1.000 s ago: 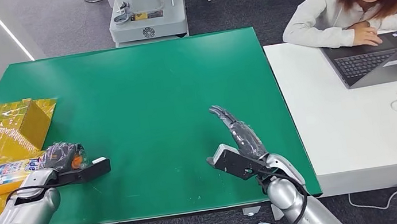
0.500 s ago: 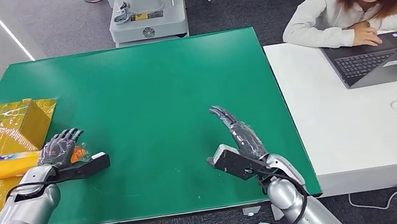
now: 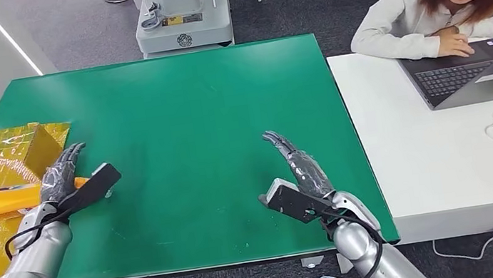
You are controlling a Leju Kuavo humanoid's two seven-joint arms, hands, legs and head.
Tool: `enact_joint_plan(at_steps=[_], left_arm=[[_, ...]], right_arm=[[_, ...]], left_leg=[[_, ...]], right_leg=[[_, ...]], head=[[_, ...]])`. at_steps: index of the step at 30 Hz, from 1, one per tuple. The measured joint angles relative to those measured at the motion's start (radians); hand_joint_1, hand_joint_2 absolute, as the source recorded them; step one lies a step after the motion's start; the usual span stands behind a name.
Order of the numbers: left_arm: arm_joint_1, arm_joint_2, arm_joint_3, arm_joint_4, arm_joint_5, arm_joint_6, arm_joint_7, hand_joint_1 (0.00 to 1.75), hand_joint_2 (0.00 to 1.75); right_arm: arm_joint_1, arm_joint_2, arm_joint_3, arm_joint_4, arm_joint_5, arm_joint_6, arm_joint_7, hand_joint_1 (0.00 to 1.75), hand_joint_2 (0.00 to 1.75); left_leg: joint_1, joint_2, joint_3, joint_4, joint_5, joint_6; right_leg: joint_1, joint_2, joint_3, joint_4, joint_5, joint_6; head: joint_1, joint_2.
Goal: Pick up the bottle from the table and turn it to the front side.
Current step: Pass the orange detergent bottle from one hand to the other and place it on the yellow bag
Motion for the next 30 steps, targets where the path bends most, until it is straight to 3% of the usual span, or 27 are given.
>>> enact_joint_plan(at_steps=[7, 13, 21, 30], left_arm=[[-0.029, -0.018, 0.173, -0.058, 0.179, -0.057, -0.157, 0.0, 1.75], [-0.048, -0.043, 0.249, -0.125, 0.281, -0.112, -0.23, 0.0, 1.75], [-0.028, -0.088, 0.258, -0.269, 0.409, -0.197, -0.267, 0.0, 1.75], [0.115, -0.162, 0.177, -0.555, 0.609, -0.26, -0.261, 0.0, 1.75]], right_arm=[[-0.012, -0.003, 0.0, 0.012, -0.014, -0.002, -0.007, 0.0, 1.75], [-0.016, -0.004, 0.0, 0.013, -0.023, -0.008, -0.01, 0.0, 1.75], [-0.02, -0.005, -0.004, -0.012, -0.043, -0.014, -0.008, 0.0, 1.75], [0.029, -0.01, -0.063, -0.129, -0.095, -0.079, -0.037, 0.0, 1.75]], left_leg=[[0.0, 0.0, 0.0, 0.0, 0.0, 0.0], [0.0, 0.0, 0.0, 0.0, 0.0, 0.0], [0.0, 0.0, 0.0, 0.0, 0.0, 0.0], [0.0, -0.002, 0.0, 0.0, 0.0, 0.0]], right_leg=[[0.0, 0.0, 0.0, 0.0, 0.0, 0.0], [0.0, 0.0, 0.0, 0.0, 0.0, 0.0], [0.0, 0.0, 0.0, 0.0, 0.0, 0.0], [0.0, -0.002, 0.0, -0.001, 0.0, 0.0]], head=[[0.0, 0.0], [0.0, 0.0], [0.0, 0.0], [0.0, 0.0]])
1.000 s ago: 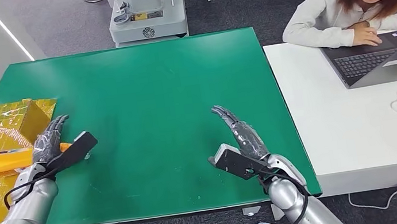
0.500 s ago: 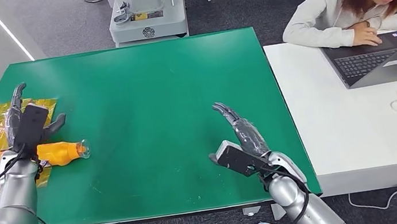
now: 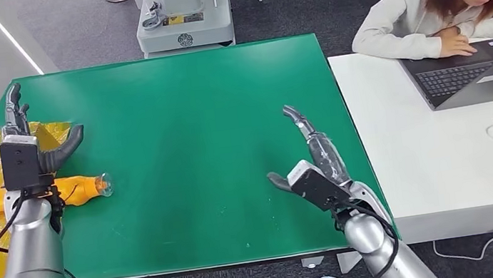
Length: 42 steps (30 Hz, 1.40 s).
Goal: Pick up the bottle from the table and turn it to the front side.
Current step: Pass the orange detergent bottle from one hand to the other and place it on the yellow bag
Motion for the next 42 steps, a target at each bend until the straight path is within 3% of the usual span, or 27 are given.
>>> enact_joint_plan(at_steps=[12, 23, 32, 42], left_arm=[[0.295, -0.116, -0.19, -0.384, 0.239, 0.003, 0.032, 0.0, 1.75], [0.49, -0.205, -0.233, -0.563, 0.348, 0.021, 0.052, 0.0, 1.75], [0.53, -0.21, -0.233, -0.622, 0.336, -0.006, 0.061, 0.0, 1.75], [0.547, -0.213, -0.258, -0.631, 0.335, -0.011, 0.056, 0.0, 1.75]], right_arm=[[0.234, 0.003, -0.084, -0.313, -0.056, -0.059, -0.061, 0.0, 1.75], [0.358, 0.04, -0.088, -0.422, -0.088, -0.057, -0.105, 0.0, 1.75], [0.396, 0.06, -0.085, -0.425, -0.102, -0.076, -0.161, 0.0, 1.75], [0.415, 0.074, -0.086, -0.438, -0.116, -0.088, -0.148, 0.0, 1.75]], left_leg=[[0.0, 0.0, 0.0, 0.0, -0.003, 0.001], [0.0, 0.0, 0.0, -0.001, -0.003, 0.001], [0.0, 0.0, 0.0, -0.001, -0.003, 0.001], [0.0, 0.0, 0.0, -0.001, -0.003, 0.001]], right_leg=[[0.0, 0.0, 0.0, -0.001, -0.002, 0.001], [0.0, 0.0, 0.0, -0.001, -0.002, 0.001], [0.0, 0.0, 0.001, -0.001, -0.002, 0.001], [0.0, 0.0, 0.0, -0.001, -0.002, 0.001]], head=[[0.0, 0.0], [0.0, 0.0], [0.0, 0.0], [0.0, 0.0]])
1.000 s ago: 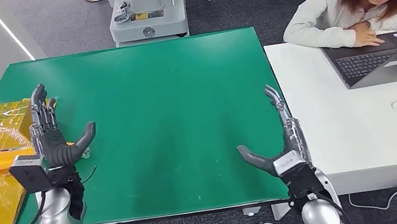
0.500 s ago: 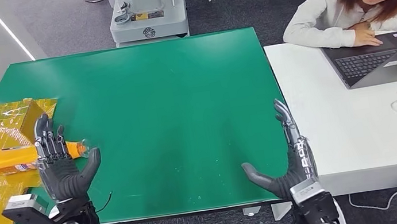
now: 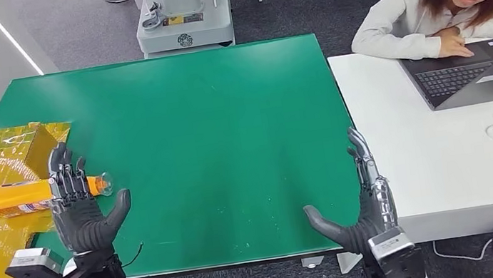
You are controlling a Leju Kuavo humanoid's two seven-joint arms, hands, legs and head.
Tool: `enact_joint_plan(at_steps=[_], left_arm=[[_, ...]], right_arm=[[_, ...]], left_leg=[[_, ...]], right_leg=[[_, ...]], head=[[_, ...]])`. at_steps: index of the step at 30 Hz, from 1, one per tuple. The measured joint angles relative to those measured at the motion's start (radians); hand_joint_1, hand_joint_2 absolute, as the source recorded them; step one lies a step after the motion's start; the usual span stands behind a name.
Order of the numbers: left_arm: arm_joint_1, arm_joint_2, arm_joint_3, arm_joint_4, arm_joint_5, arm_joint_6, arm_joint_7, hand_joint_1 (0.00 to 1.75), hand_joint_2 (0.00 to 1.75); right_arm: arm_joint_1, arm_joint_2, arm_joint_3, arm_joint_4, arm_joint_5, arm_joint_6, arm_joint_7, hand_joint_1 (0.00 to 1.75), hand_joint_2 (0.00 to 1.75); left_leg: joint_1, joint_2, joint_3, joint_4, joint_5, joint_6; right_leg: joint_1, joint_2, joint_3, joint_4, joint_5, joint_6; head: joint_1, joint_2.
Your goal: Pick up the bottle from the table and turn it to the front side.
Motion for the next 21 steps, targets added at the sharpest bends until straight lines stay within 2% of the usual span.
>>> enact_joint_plan(at_steps=[21], left_arm=[[0.041, -0.032, -0.027, -0.041, -0.007, -0.029, -0.001, 0.0, 1.75]], right_arm=[[0.016, 0.01, 0.007, 0.001, 0.06, 0.003, 0.02, 0.0, 1.75]], left_leg=[[0.0, 0.0, 0.0, 0.0, 0.0, 0.0]], right_leg=[[0.0, 0.0, 0.0, 0.0, 0.0, 0.0]], head=[[0.0, 0.0]])
